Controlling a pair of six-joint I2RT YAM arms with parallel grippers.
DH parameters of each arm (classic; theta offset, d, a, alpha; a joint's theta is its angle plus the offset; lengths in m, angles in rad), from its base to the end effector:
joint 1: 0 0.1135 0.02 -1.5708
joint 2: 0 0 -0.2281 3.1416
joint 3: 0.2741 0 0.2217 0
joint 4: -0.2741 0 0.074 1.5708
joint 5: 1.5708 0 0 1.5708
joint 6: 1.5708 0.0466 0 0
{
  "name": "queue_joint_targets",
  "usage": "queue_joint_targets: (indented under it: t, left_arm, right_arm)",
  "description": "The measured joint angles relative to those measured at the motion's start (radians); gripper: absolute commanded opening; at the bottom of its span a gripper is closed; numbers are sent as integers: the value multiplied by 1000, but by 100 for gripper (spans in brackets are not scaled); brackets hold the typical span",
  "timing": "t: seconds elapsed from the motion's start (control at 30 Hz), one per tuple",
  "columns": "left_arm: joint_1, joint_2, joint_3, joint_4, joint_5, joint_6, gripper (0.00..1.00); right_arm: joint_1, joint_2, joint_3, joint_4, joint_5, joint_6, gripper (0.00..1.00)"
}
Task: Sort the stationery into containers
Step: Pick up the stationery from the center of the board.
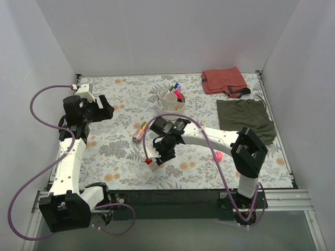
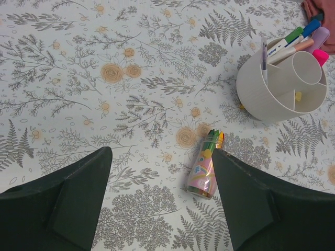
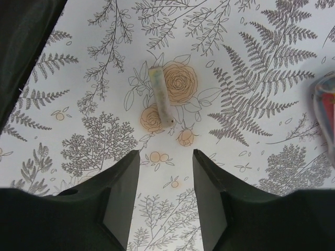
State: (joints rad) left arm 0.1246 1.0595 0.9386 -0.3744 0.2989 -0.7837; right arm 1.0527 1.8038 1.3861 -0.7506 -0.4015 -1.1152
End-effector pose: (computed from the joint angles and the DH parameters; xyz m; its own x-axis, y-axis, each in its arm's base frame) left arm 0.2317 0.0152 0.2899 -0.4317 -0.7339 -0.5244 -0.2349 0.6528 -0.7202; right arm 0.1515 0.3026 0.1962 0.5857 -0.6416 -0.4952 -0.7944 -0.5757 -0.1936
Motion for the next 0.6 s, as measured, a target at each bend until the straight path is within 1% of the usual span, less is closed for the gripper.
queue_joint_targets:
  t: [0.07,0.23,0.6]
  left_arm:
    - [5,-14,0,-6,0,2,77]
    - [26,-34,0,-18,0,2,77]
    - [37,-35,-1,-26,0,2,78]
  right_arm:
    - [13,19,18,-2,16,-26,49]
    - [50,78,41,13,38,-60,49]
    - [89,111,60,17,27,-48,49]
